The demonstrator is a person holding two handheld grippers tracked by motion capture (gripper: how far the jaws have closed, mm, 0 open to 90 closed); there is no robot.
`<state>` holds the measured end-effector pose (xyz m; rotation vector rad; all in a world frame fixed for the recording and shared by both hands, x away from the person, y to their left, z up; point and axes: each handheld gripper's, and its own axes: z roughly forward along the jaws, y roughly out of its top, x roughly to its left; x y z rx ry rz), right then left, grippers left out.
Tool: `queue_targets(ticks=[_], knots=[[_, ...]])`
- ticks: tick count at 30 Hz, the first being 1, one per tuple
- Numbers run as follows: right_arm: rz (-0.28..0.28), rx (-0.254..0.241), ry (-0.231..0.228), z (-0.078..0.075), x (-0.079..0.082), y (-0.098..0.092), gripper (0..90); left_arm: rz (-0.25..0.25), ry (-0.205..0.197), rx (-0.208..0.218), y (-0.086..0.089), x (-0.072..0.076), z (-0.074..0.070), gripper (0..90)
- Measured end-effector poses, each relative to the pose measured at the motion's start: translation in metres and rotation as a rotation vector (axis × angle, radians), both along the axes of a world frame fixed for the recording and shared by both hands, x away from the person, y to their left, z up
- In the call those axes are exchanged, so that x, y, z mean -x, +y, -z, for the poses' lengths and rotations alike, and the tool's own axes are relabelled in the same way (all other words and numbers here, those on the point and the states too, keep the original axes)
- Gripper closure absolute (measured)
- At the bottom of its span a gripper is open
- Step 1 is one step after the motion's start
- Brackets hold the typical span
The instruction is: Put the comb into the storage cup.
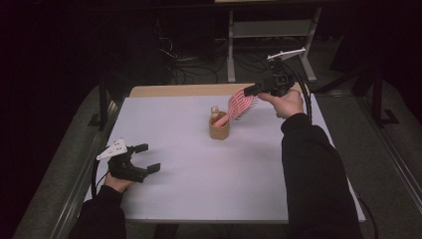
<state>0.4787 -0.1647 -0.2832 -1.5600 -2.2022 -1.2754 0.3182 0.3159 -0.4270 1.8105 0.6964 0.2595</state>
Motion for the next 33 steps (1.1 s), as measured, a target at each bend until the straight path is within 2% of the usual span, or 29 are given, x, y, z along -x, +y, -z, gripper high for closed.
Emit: queue_targets(ticks=[4,6,9,14,21,24,27,30,33], knots=[[-0.01,0.003,-0.017,0.0,0.001,0.0,61.9,0.0,-0.001,0.001,0.0,0.0,0.0,0.0],[-0.019,0.0,-0.022,0.001,0.001,-0.002,58.4,-0.001,0.002,0.001,0.0,0.0,0.0,0.0],[-0.019,0.018,-0.041,0.002,0.003,-0.003,48.7,0.0,0.003,0.0,0.0,0.0,0.0,0.0],[0.006,0.05,-0.104,0.002,0.007,-0.007,32.2,0.002,0.003,-0.003,0.0,0.0,0.0,0.0],[0.013,0.076,-0.168,0.002,0.013,-0.014,16.3,-0.031,-0.012,0.019,0.005,0.0,-0.002,0.0],[0.008,0.065,-0.19,0.002,0.016,-0.018,13.3,-0.041,-0.024,0.013,0.006,0.0,-0.003,0.0],[0.02,0.018,-0.221,0.002,0.02,-0.023,6.9,-0.051,-0.028,0.007,0.007,0.0,-0.003,0.0],[0.029,0.016,-0.218,0.004,0.022,-0.028,0.0,-0.051,-0.032,-0.006,0.006,0.001,-0.003,0.0],[0.037,0.012,-0.238,0.005,0.025,-0.032,0.0,-0.047,-0.034,-0.006,0.005,0.001,-0.003,0.0]])
